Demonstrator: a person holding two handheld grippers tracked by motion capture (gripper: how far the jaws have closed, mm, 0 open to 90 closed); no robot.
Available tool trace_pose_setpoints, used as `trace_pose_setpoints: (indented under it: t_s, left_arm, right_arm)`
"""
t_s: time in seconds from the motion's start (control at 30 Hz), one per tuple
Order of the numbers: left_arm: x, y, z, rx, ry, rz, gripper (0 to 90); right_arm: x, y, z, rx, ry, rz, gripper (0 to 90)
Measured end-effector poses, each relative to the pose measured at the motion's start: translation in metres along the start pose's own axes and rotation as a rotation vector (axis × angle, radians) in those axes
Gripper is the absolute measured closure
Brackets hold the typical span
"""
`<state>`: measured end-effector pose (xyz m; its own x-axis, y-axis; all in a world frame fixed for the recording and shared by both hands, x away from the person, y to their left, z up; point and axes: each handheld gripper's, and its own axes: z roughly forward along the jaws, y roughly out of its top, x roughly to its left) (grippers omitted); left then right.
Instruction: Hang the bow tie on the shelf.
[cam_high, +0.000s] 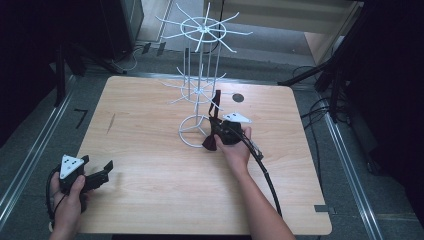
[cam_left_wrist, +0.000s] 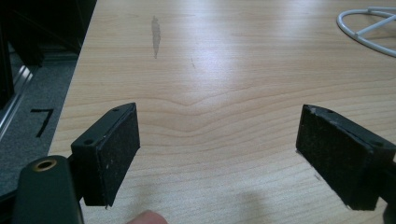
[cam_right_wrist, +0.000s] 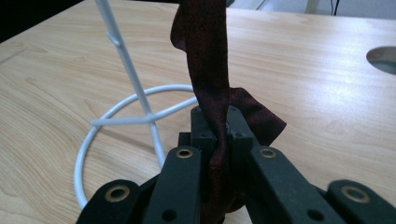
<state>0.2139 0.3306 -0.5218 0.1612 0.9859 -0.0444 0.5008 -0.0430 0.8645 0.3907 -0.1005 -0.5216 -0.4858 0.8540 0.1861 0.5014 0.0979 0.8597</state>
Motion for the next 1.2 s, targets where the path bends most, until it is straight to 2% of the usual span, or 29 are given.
trace_pose_setpoints:
  t_s: [0.23, 0.37, 0.63, 0.7, 0.8, 0.9, 1.03, 1.2]
  left_arm:
    - [0.000, 0.000, 0.000, 0.000, 0.000, 0.000, 14.5]
    - [0.000, 0.000, 0.000, 0.000, 0.000, 0.000, 14.5]
    - [0.000, 0.000, 0.000, 0.000, -0.001, -0.001, 14.5]
    - [0.000, 0.000, 0.000, 0.001, -0.001, -0.002, 14.5]
    - [0.000, 0.000, 0.000, 0.001, 0.000, -0.004, 14.5]
    - [0.000, 0.000, 0.000, 0.001, 0.002, -0.004, 14.5]
    - [0.000, 0.000, 0.000, 0.001, 0.003, -0.004, 14.5]
    - [0.000, 0.000, 0.000, 0.001, 0.003, -0.004, 14.5]
  right_arm:
    - [-0.002, -0.001, 0.002, 0.013, -0.003, 0.008, 86.2]
    - [-0.003, 0.000, 0.001, 0.012, -0.012, 0.002, 80.7]
    - [-0.006, 0.003, -0.003, -0.009, -0.017, 0.003, 39.6]
    - [-0.005, 0.005, -0.006, 0.003, -0.014, -0.003, 30.3]
    - [-0.003, 0.006, -0.010, 0.018, -0.034, -0.032, 12.5]
    - [-0.001, 0.008, -0.017, 0.022, -0.037, -0.042, 5.3]
    - [-0.003, 0.012, -0.027, 0.008, -0.016, -0.038, 0.5]
    - [-0.006, 0.015, -0.041, -0.004, 0.000, -0.041, 0.0]
